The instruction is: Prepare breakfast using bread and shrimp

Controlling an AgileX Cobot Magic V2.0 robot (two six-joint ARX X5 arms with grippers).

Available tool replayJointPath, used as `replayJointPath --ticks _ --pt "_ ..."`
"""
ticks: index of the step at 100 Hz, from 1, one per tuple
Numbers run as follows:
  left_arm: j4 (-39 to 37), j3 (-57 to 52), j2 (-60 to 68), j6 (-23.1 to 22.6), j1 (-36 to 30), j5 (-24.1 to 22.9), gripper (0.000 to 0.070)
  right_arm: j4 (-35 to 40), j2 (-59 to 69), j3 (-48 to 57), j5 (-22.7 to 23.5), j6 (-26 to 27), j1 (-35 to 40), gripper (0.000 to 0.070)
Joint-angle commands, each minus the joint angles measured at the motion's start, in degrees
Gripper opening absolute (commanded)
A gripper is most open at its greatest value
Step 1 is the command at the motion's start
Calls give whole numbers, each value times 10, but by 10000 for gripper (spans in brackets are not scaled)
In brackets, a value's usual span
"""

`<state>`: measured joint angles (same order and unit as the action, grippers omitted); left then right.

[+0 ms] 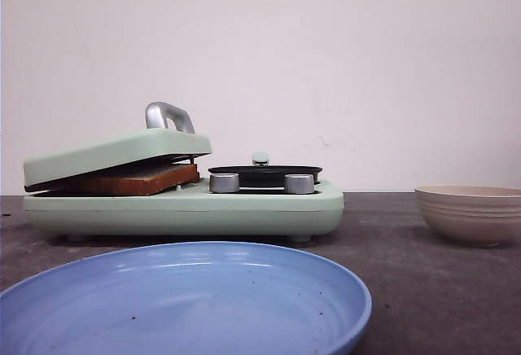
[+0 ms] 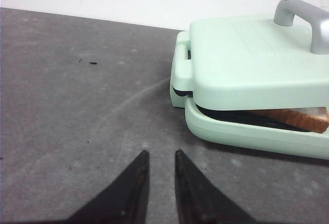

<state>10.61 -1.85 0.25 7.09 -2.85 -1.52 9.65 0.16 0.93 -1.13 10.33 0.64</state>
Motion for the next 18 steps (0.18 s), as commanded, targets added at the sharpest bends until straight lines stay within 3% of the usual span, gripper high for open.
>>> replayJointPath --ticks 1,18 --pt "2 10 -1 5 1 0 17 -6 0 -2 0 -3 0 2" --pt "2 10 -1 5 1 0 17 -6 0 -2 0 -3 0 2"
